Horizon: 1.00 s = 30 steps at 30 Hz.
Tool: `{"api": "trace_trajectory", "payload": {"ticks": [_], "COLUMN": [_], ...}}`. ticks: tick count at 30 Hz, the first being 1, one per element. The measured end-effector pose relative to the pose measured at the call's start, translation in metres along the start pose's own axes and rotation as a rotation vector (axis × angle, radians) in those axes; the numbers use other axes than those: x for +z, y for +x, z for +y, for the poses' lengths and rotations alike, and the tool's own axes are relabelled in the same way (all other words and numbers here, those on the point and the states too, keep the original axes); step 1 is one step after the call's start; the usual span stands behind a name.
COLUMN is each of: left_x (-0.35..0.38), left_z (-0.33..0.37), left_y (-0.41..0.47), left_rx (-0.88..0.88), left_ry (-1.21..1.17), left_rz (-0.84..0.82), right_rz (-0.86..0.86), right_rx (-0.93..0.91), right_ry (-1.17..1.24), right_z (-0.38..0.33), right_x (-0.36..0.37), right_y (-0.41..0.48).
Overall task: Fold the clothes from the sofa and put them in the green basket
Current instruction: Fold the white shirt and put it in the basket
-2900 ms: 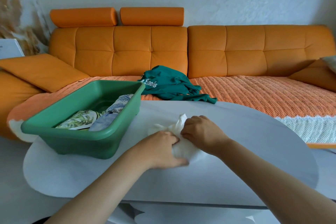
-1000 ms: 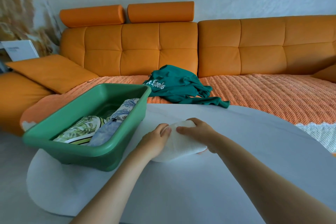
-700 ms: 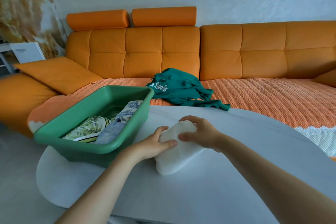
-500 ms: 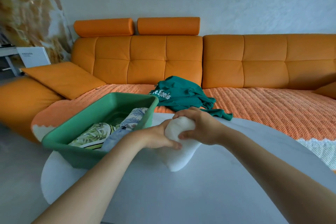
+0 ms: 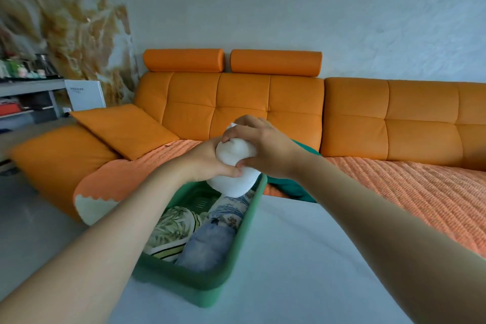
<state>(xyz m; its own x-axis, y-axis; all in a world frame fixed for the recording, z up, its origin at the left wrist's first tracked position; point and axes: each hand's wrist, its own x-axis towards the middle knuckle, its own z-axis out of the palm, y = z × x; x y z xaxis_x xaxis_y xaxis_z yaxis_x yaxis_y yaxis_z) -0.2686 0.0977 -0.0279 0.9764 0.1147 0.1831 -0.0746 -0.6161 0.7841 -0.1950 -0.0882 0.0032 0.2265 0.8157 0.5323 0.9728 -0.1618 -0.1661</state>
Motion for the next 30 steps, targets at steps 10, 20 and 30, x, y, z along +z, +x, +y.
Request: {"api": "trace_trajectory", "payload": {"ticks": [10, 20, 30], "left_x": [-0.019, -0.002, -0.001], "left_z": [-0.129, -0.166, -0.164], "left_y": [0.003, 0.025, 0.032], "left_rx": [-0.27, -0.477, -0.478], "left_ry": [0.118, 0.446, 0.798], "left_rz": [0.123, -0.108, -0.12], "right_rz": [-0.129, -0.531, -0.466], "right_rx": [0.095, 0.518, 0.346], "right_ry": [0.299, 0.164, -0.31], "right_z": [0.044, 0.087, 0.085], "right_x": [0.148, 0.2, 0.222], "right_y": [0.066, 0.107, 0.098]}}
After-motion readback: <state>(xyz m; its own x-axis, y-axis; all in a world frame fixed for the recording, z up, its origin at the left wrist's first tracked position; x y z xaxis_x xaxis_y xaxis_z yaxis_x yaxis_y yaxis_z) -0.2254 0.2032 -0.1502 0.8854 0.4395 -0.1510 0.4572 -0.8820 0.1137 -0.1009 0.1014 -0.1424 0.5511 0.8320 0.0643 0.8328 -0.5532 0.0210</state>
